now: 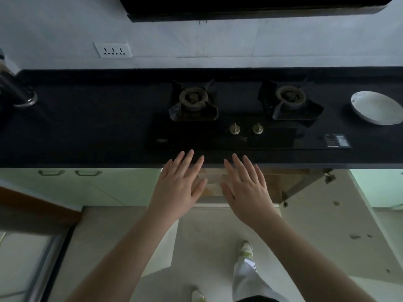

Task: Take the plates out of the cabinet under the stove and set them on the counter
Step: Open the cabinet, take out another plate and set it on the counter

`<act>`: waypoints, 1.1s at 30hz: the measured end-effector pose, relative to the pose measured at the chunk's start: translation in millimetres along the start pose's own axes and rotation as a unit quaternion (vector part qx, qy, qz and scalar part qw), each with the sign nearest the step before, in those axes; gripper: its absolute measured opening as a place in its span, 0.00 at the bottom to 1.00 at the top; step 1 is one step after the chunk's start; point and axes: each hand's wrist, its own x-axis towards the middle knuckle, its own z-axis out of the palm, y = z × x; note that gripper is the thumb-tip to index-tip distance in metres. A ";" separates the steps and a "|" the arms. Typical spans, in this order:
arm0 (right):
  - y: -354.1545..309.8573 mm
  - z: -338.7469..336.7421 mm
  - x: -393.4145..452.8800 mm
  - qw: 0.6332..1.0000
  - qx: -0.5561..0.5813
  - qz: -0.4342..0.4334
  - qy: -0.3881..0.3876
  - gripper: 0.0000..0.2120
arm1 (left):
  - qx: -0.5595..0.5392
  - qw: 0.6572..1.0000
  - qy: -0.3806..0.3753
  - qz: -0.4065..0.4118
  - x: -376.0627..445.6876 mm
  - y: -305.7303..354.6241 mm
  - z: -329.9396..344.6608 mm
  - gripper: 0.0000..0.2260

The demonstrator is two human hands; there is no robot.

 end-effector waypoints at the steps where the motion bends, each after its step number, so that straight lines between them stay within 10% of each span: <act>1: 4.9 6.3 7.4 1.000 0.003 -0.005 0.001 0.31 | -0.004 1.000 0.001 -0.007 4.9 -0.4 7.0 0.28; 33: 179.1 368.1 162.9 0.998 0.000 -0.027 0.048 0.30 | 0.024 0.992 0.072 -0.100 158.6 -52.1 401.9 0.30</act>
